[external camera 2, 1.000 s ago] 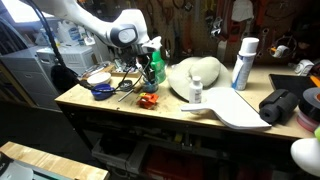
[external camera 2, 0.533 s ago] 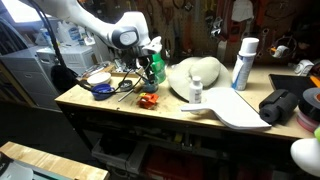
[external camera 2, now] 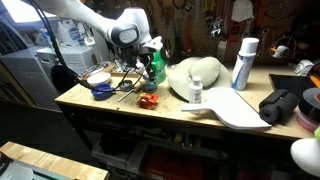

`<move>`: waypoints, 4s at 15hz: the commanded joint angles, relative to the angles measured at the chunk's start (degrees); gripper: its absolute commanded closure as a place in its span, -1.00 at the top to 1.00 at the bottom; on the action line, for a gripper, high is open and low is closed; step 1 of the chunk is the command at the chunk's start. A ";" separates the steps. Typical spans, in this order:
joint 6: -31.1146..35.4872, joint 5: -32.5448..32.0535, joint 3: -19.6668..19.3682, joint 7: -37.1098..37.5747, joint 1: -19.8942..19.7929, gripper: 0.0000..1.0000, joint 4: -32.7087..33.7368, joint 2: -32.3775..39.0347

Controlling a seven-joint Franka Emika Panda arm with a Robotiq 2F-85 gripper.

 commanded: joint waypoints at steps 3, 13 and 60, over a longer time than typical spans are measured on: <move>-1.64 5.41 1.44 -5.06 -2.25 -0.93 0.35 -0.59; -3.76 19.52 4.00 -17.68 -7.10 -0.93 0.14 -2.59; -15.76 18.45 6.24 -39.80 -2.61 -0.93 -4.74 -4.98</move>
